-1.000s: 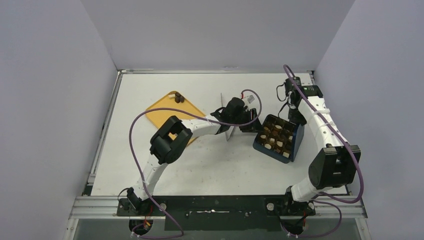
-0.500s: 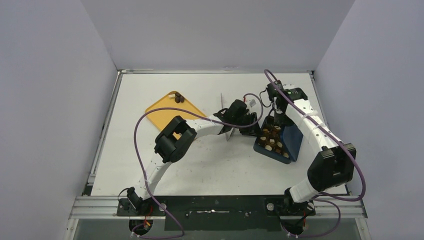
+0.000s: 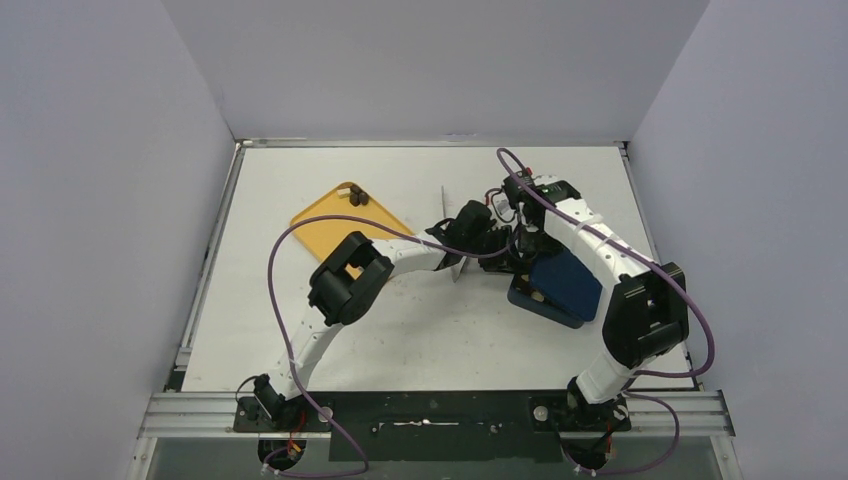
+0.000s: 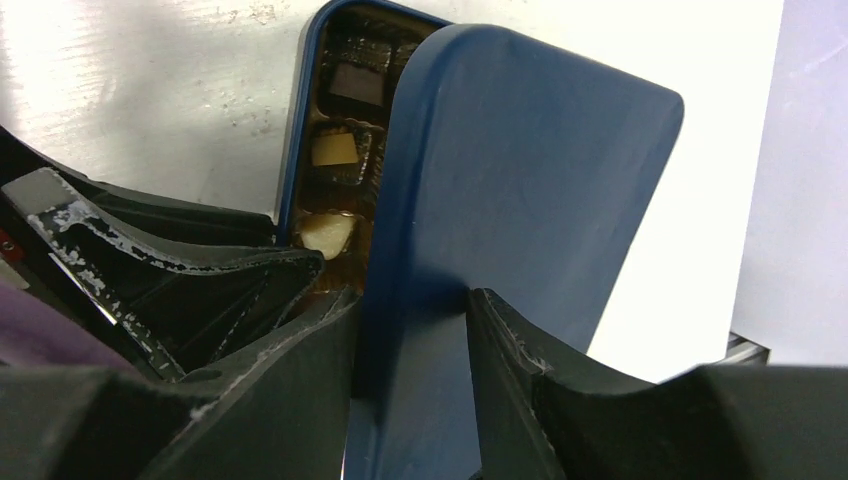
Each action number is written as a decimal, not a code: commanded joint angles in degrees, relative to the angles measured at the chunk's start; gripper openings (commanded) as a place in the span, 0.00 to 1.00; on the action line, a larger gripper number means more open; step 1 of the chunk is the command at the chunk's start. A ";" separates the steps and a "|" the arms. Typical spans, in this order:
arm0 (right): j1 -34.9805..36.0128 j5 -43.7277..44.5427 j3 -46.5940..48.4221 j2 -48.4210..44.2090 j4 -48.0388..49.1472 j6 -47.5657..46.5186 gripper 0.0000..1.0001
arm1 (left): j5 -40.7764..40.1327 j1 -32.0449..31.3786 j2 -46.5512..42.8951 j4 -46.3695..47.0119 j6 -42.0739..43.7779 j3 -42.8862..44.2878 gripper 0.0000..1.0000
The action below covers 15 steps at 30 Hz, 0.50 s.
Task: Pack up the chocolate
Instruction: Close the box lid on the packing box.
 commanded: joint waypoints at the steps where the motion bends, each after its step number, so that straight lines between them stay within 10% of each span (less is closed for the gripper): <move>1: 1.12 -4.89 -1.53 -0.49 8.30 3.26 0.42 | 0.92 -0.13 -3.13 4.97 -1.09 -1.19 0.34; 15: 0.32 -7.56 -4.17 -0.81 14.31 4.09 0.47 | 2.22 4.26 -12.30 15.30 -14.43 -8.83 0.37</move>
